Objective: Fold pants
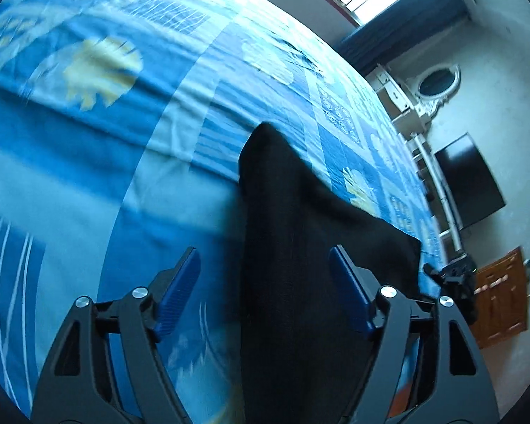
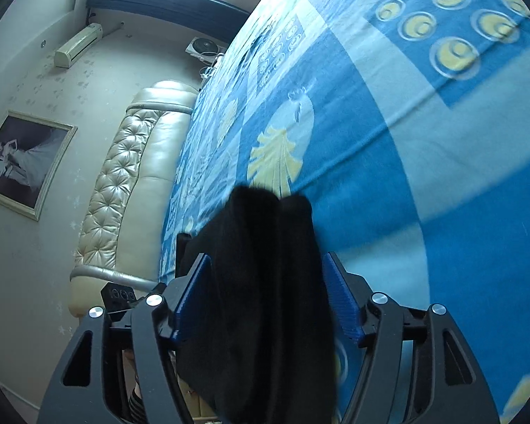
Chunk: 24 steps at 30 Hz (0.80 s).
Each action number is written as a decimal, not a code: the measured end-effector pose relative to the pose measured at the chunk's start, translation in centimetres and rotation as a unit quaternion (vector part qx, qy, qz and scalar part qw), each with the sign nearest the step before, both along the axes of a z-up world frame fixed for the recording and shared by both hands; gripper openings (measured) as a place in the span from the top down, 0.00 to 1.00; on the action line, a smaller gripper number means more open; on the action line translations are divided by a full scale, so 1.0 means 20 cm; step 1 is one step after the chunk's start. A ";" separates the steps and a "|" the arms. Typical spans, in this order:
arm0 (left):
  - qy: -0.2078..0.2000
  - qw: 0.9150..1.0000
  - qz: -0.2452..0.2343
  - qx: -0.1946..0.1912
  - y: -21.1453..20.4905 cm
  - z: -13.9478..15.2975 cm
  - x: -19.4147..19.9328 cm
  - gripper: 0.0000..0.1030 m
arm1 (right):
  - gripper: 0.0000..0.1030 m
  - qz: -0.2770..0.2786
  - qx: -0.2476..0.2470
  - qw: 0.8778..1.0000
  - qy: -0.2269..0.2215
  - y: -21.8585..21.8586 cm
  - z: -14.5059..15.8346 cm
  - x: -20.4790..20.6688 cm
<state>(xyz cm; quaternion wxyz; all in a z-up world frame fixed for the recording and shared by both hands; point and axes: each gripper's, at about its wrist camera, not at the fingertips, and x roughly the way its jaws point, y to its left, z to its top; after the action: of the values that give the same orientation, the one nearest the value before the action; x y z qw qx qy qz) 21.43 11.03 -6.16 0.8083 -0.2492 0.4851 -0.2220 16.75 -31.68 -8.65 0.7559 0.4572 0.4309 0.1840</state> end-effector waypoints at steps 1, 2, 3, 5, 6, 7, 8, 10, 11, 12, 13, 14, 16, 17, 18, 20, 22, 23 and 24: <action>0.010 1.000 0.004 -0.015 0.03 -0.02 -0.06 0.27 | 0.34 0.000 0.003 1.000 0.003 0.00 0.00 -0.05; 0.017 1.000 0.007 -0.025 0.05 -0.03 -0.11 0.26 | 0.34 -0.002 0.006 1.000 0.006 0.00 -0.01 -0.09; 0.025 0.999 0.011 -0.034 0.07 -0.05 -0.15 0.25 | 0.33 -0.003 0.008 1.000 0.008 0.00 -0.01 -0.13; 0.041 0.998 0.019 -0.048 0.10 -0.09 -0.25 0.25 | 0.32 -0.007 0.014 1.000 0.010 0.01 -0.02 -0.20; 0.046 0.997 0.021 -0.054 0.11 -0.10 -0.29 0.25 | 0.32 -0.008 0.018 1.000 0.008 0.01 -0.02 -0.23; 0.052 0.996 0.022 -0.065 0.11 -0.12 -0.33 0.25 | 0.32 -0.008 0.022 1.000 0.007 0.01 -0.02 -0.26; 0.054 0.996 0.022 -0.073 0.11 -0.13 -0.35 0.25 | 0.32 -0.009 0.025 1.000 0.007 0.02 -0.02 -0.28; 0.057 0.994 0.020 -0.088 0.09 -0.13 -0.39 0.25 | 0.32 -0.010 0.030 0.999 0.008 0.03 -0.03 -0.32; 0.058 0.994 0.017 -0.095 0.08 -0.14 -0.42 0.25 | 0.32 -0.010 0.032 0.999 0.008 0.04 -0.03 -0.33; 0.059 0.993 0.014 -0.098 0.06 -0.14 -0.43 0.25 | 0.32 -0.010 0.032 0.999 0.008 0.05 -0.04 -0.34; 0.060 0.993 0.009 -0.102 0.03 -0.14 -0.44 0.25 | 0.32 -0.010 0.031 0.999 0.008 0.06 -0.04 -0.35; 0.062 0.993 0.005 -0.103 0.02 -0.15 -0.44 0.25 | 0.32 -0.009 0.030 0.999 0.008 0.07 -0.04 -0.35; 0.064 0.992 -0.002 -0.110 -0.01 -0.16 -0.45 0.24 | 0.32 -0.010 0.026 1.000 0.006 0.08 -0.04 -0.35; 0.065 0.992 -0.003 -0.108 -0.03 -0.16 -0.45 0.22 | 0.31 -0.011 0.025 1.000 0.005 0.09 -0.04 -0.34; 0.063 0.992 -0.003 -0.106 -0.04 -0.16 -0.45 0.22 | 0.30 -0.011 0.025 1.000 0.005 0.09 -0.05 -0.34; 0.063 0.993 -0.002 -0.104 -0.05 -0.17 -0.44 0.21 | 0.29 -0.012 0.024 1.000 0.006 0.09 -0.06 -0.33; 0.066 0.992 0.004 -0.109 -0.04 -0.18 -0.43 0.21 | 0.29 -0.010 0.022 1.000 0.007 0.11 -0.06 -0.32; 0.066 0.992 0.006 -0.110 -0.04 -0.18 -0.43 0.21 | 0.28 -0.009 0.020 1.000 0.008 0.11 -0.06 -0.32; 0.066 0.992 0.006 -0.107 -0.04 -0.18 -0.43 0.22 | 0.28 -0.006 0.018 1.000 0.010 0.13 -0.06 -0.30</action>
<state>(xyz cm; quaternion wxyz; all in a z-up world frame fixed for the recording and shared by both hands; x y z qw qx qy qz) 12.84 10.22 -9.77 0.7446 -0.3509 0.5094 -0.2511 10.71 -29.15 -9.92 0.7446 0.4752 0.4319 0.1825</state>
